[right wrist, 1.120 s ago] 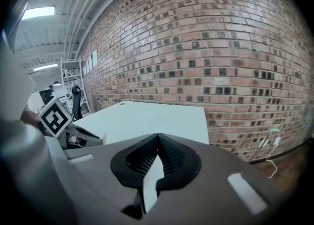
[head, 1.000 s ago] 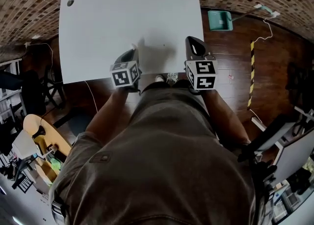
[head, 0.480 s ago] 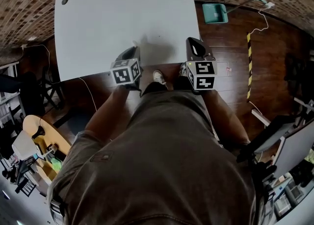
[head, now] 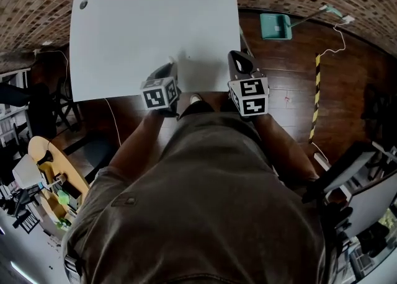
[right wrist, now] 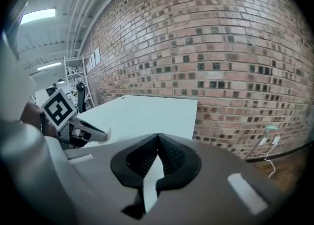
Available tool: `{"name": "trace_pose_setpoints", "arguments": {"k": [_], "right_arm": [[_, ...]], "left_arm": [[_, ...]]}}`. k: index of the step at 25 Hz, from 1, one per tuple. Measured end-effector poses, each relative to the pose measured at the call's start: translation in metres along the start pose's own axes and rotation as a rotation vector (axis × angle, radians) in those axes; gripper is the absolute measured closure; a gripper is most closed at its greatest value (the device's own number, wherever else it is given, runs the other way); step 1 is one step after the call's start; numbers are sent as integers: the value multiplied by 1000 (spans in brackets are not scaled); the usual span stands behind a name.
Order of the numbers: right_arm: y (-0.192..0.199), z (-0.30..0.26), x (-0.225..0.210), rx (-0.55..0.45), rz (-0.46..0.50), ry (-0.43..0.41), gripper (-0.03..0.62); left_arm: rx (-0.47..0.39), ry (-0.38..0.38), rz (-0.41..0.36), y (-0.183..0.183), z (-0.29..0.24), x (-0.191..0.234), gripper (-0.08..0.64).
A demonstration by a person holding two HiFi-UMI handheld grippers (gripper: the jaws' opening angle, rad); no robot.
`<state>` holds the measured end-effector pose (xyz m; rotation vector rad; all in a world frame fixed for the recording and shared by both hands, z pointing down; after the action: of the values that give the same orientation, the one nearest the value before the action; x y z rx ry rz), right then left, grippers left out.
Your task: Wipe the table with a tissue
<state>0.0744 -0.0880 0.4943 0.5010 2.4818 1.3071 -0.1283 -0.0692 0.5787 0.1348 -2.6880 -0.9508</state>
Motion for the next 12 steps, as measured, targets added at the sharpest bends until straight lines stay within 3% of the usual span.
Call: {"name": "trace_pose_setpoints", "arguments": {"k": [12], "right_arm": [[4, -9, -31, 15, 6, -67, 578]], "left_arm": [[65, -90, 52, 13, -29, -10, 531]]}}
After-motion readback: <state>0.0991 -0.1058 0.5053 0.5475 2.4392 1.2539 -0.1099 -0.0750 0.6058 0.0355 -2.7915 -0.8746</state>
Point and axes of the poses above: the fingertips, and each gripper's own axes: z backward along the fingers, x to its left, y out of its underside, the point moved 1 cm from there along z, backward along the fingers, and after that the axes turned 1 degree about -x, right-handed, at the moved point
